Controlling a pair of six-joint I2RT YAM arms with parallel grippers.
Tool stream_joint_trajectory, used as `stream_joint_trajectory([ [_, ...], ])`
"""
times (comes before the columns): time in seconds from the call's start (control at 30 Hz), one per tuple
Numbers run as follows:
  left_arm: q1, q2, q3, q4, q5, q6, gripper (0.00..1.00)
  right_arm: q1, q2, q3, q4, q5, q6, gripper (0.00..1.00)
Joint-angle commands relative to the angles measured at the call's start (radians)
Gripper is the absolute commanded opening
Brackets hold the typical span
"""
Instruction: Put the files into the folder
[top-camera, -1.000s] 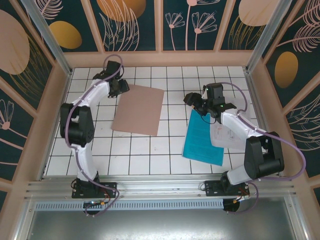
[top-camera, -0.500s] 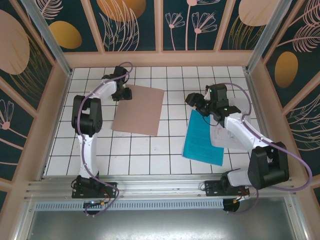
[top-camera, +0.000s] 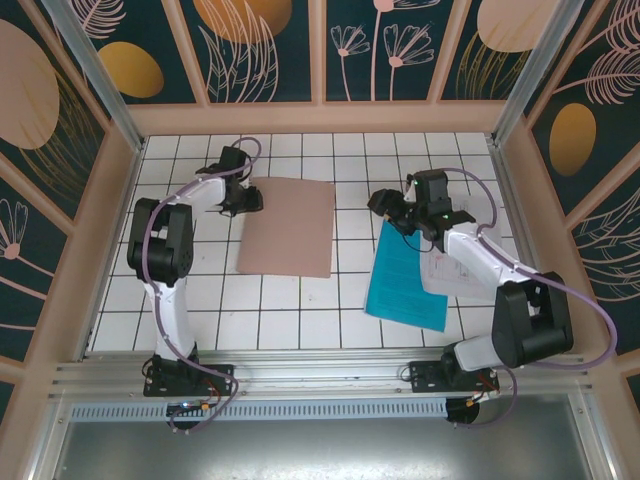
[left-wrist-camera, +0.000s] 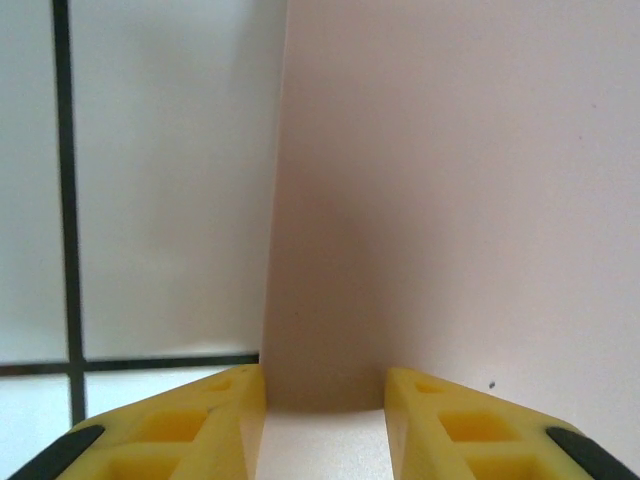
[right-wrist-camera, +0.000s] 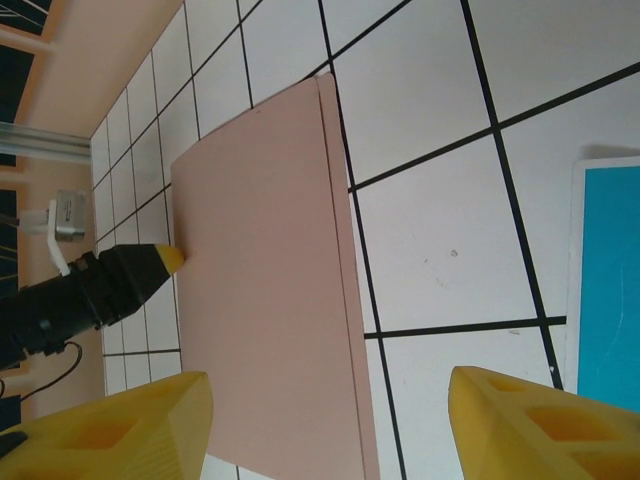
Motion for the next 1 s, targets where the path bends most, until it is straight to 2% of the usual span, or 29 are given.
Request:
stream_joint_trajectory([
  [0.0, -0.041, -0.040, -0.077, -0.015, 0.087, -0.063, 0.38, 0.015, 0.024, -0.019, 0.044, -0.021, 0.010, 0.65],
  [0.2, -0.130, -0.106, -0.171, 0.033, 0.090, -0.147, 0.38, 0.023, 0.067, -0.022, 0.076, -0.029, 0.021, 0.65],
  [0.33, -0.139, -0.118, -0.178, 0.047, 0.073, -0.169, 0.41, 0.050, 0.122, -0.014, 0.100, -0.035, 0.023, 0.63],
  [0.47, -0.138, -0.126, -0.143, 0.032, 0.040, -0.174, 0.47, 0.082, 0.208, 0.018, 0.097, -0.028, 0.019, 0.61],
  [0.6, -0.138, -0.148, -0.112, 0.002, 0.005, -0.232, 0.60, 0.111, 0.313, 0.101, 0.017, 0.011, -0.008, 0.59],
  [0.7, -0.148, -0.190, -0.122, -0.001, 0.036, -0.317, 0.62, 0.121, 0.376, 0.145, -0.018, 0.032, -0.023, 0.59],
  [0.97, -0.252, -0.330, -0.262, 0.045, 0.129, -0.481, 0.64, 0.126, 0.467, 0.202, -0.043, 0.048, -0.041, 0.59],
])
